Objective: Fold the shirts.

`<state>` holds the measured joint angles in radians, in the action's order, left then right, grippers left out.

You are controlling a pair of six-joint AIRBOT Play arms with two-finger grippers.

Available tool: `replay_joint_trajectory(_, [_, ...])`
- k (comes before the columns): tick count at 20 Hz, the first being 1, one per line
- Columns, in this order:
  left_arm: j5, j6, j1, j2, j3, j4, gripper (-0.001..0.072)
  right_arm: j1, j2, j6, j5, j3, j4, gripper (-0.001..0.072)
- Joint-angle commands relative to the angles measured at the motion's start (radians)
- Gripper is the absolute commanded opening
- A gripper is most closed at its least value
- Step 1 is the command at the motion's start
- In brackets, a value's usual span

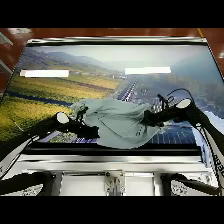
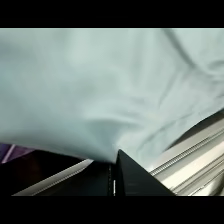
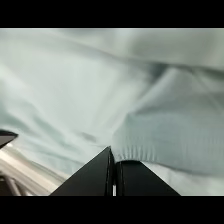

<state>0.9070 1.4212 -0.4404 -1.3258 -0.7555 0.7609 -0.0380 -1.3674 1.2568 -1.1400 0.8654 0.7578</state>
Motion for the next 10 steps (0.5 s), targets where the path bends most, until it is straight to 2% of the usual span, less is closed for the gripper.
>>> replay_joint_trajectory(1, [0.130,0.167,0.035,0.196,-0.203,0.440,0.0031,-0.042,0.089,-0.119,-0.016,0.180,-0.200,0.0060])
replay_joint_trajectory(2, [0.184,0.204,0.062,0.286,-0.314,0.563,0.0032,-0.071,0.141,-0.136,0.014,0.274,-0.241,0.0060])
replay_joint_trajectory(5, [0.228,0.207,0.162,0.501,-0.698,0.754,0.0032,-0.177,0.307,-0.124,0.188,0.560,-0.251,0.0060])
replay_joint_trajectory(8, [0.230,0.208,0.237,0.597,-1.041,0.775,0.0032,-0.264,0.466,-0.106,0.345,0.741,-0.177,0.0059])
replay_joint_trajectory(10, [0.232,0.208,0.236,0.621,-1.169,0.767,0.0032,-0.297,0.558,-0.082,0.419,0.802,-0.106,0.0059])
